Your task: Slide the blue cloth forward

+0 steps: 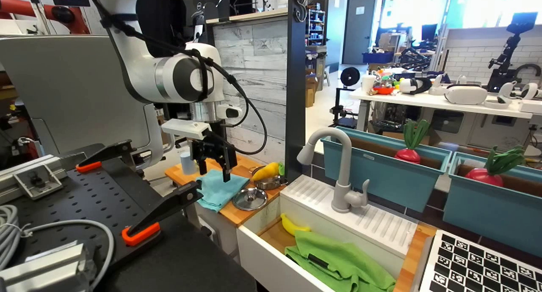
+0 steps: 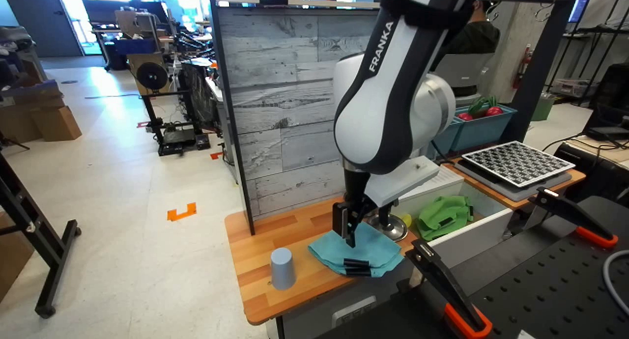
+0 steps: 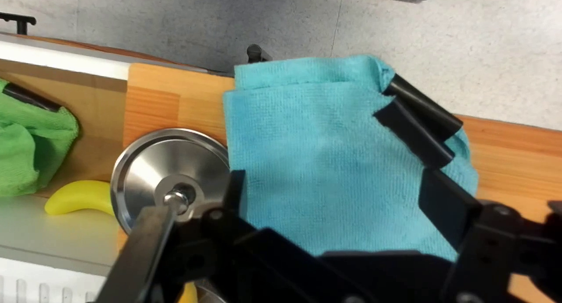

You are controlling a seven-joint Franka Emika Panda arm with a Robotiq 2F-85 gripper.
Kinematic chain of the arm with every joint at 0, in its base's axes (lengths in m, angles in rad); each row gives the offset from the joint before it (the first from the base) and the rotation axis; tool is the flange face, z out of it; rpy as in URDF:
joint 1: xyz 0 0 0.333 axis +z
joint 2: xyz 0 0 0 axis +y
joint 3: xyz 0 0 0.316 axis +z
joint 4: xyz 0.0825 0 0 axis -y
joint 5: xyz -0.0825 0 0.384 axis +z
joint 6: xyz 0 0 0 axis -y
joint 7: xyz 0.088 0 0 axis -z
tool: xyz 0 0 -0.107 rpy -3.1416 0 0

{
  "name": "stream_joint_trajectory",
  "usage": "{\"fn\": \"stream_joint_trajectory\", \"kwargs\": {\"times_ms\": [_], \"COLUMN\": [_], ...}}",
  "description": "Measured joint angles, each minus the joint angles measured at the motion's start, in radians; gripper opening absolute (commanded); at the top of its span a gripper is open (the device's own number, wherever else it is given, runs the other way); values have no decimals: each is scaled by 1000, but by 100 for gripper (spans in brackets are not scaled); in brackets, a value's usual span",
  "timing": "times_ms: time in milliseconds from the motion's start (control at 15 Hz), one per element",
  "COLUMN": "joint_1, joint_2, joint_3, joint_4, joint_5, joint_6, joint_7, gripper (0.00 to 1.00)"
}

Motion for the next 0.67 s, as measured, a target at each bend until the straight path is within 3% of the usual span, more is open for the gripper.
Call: {"fn": "stream_joint_trajectory", "kwargs": {"times_ms": [667], "joint_1": [11], "joint_2": [207], "joint_3": [-14], "joint_4": [252], "joint_5": [54], "joint_6": [7], "joint_7": [5], "gripper": [100]}}
